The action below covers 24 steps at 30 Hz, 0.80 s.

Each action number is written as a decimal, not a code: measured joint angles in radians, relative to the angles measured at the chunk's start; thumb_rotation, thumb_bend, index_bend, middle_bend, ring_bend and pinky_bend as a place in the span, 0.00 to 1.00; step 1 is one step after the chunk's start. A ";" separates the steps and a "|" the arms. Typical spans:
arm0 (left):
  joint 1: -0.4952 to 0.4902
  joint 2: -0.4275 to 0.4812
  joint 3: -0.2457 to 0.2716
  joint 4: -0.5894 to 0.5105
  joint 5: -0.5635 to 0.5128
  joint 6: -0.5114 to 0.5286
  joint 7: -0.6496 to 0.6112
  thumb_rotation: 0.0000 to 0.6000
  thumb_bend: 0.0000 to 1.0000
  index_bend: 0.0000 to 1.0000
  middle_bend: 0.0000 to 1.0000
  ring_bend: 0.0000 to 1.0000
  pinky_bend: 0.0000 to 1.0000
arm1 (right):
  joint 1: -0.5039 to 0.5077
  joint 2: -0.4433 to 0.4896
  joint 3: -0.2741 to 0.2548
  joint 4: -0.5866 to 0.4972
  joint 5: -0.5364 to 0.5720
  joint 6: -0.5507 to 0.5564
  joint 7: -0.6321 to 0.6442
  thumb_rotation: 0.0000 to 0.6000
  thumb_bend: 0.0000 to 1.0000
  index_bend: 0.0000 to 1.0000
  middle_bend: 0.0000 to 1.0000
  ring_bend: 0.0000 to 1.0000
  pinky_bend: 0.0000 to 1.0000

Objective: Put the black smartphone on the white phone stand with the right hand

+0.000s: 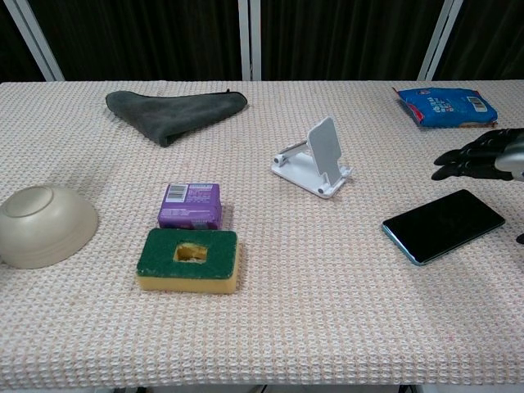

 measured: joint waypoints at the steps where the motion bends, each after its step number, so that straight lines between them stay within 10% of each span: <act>1: 0.001 0.004 -0.001 -0.005 -0.001 0.004 0.002 1.00 0.02 0.12 0.12 0.10 0.25 | 0.004 -0.012 0.000 0.004 0.010 -0.005 -0.011 0.94 0.28 0.00 0.00 0.00 0.00; 19: 0.017 0.020 0.008 0.002 0.007 0.023 -0.036 1.00 0.02 0.13 0.12 0.10 0.25 | 0.009 -0.214 -0.018 0.119 0.071 0.052 -0.086 0.94 0.28 0.01 0.00 0.00 0.00; 24: 0.017 0.022 0.009 0.005 0.008 0.022 -0.039 1.00 0.02 0.13 0.12 0.10 0.25 | 0.009 -0.239 -0.019 0.134 0.088 0.062 -0.085 0.94 0.29 0.16 0.00 0.00 0.00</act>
